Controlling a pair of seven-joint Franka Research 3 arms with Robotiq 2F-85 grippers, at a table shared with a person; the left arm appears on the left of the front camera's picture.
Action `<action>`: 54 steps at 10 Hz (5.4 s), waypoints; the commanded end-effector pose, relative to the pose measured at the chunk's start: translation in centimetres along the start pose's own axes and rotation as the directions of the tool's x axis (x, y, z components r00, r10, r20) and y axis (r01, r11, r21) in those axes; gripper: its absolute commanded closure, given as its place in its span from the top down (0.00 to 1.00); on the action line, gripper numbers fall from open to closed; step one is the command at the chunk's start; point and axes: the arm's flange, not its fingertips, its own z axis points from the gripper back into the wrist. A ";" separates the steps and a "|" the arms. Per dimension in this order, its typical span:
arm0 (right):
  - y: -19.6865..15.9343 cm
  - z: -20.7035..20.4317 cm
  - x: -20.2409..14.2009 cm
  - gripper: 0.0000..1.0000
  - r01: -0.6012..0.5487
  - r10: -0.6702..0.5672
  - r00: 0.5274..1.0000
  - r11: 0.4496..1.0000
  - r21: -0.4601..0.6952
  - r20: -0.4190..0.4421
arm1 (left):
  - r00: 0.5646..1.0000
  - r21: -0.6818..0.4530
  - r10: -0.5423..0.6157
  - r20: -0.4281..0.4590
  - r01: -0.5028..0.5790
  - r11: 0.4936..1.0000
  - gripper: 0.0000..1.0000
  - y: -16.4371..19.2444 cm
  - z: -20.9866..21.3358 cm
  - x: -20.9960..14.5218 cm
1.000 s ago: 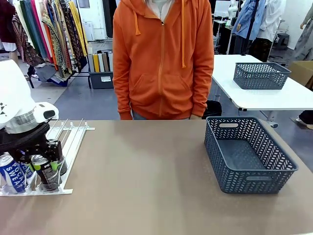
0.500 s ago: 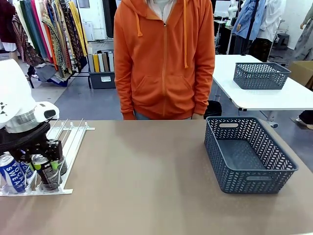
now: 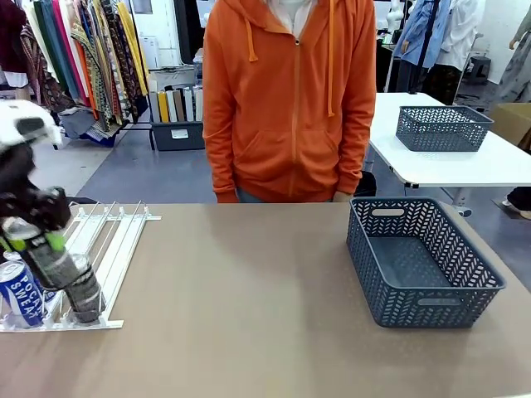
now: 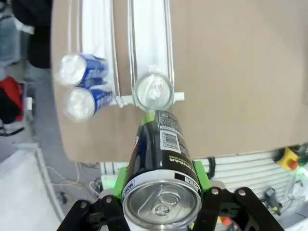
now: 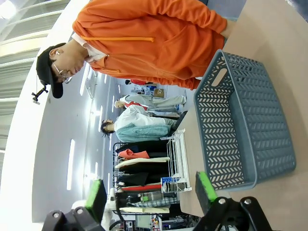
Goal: Retrieve and store the cans from the dispenser.
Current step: Pick up one can from the Automatic Can Dispenser and place it in the middle of the table.
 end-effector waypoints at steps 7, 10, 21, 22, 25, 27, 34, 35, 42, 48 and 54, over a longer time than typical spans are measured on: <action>0.3 0.1 0.2 1.00 -0.009 0.009 1.000 1.000 0.010 0.001 | 1.000 -0.004 0.000 0.027 0.000 1.000 0.00 0.1 2.9 -1.3; 0.3 0.1 0.2 1.00 -0.009 0.009 1.000 1.000 0.010 0.001 | 0.995 0.048 -0.088 0.037 0.086 0.995 0.00 -2.0 2.0 -0.6; 0.3 0.1 0.2 1.00 -0.009 0.009 1.000 1.000 0.010 0.001 | 0.811 0.012 -0.581 -0.064 0.583 0.812 0.00 -34.8 -14.7 10.8; 0.3 0.1 0.2 1.00 -0.009 0.009 1.000 1.000 0.010 0.001 | 0.821 0.000 -0.565 -0.085 0.567 0.824 0.00 -34.6 -15.2 11.2; 0.3 0.1 0.2 1.00 -0.009 0.009 1.000 1.000 0.010 0.001 | 0.845 -0.001 -0.532 -0.063 0.533 0.846 0.00 -34.1 -17.0 11.6; 0.3 0.1 0.2 1.00 -0.009 0.009 1.000 1.000 0.010 0.001 | 0.848 -0.003 -0.524 -0.076 0.525 0.851 0.00 -33.8 -17.8 11.8; 0.3 0.1 0.2 1.00 -0.009 0.009 1.000 1.000 0.010 0.001 | 0.836 -0.029 -0.544 -0.075 0.544 0.839 1.00 -33.5 -17.3 11.7; 0.3 0.1 0.2 1.00 -0.009 0.009 1.000 1.000 0.010 0.001 | 0.841 -0.035 -0.537 -0.062 0.536 0.843 1.00 -33.2 -16.0 11.0; 0.3 0.1 0.2 1.00 -0.009 0.009 1.000 1.000 0.010 0.001 | 0.892 -0.420 -0.407 0.197 0.453 0.787 1.00 -5.4 5.5 7.0; 0.3 0.1 0.2 1.00 -0.009 0.009 1.000 1.000 0.010 0.001 | 0.969 -0.943 0.136 0.205 0.158 0.292 1.00 22.2 -5.2 2.3; 0.3 0.1 0.2 1.00 -0.009 0.009 1.000 1.000 0.010 0.001 | 0.976 -0.919 0.074 0.203 0.164 0.359 1.00 23.7 -3.7 2.0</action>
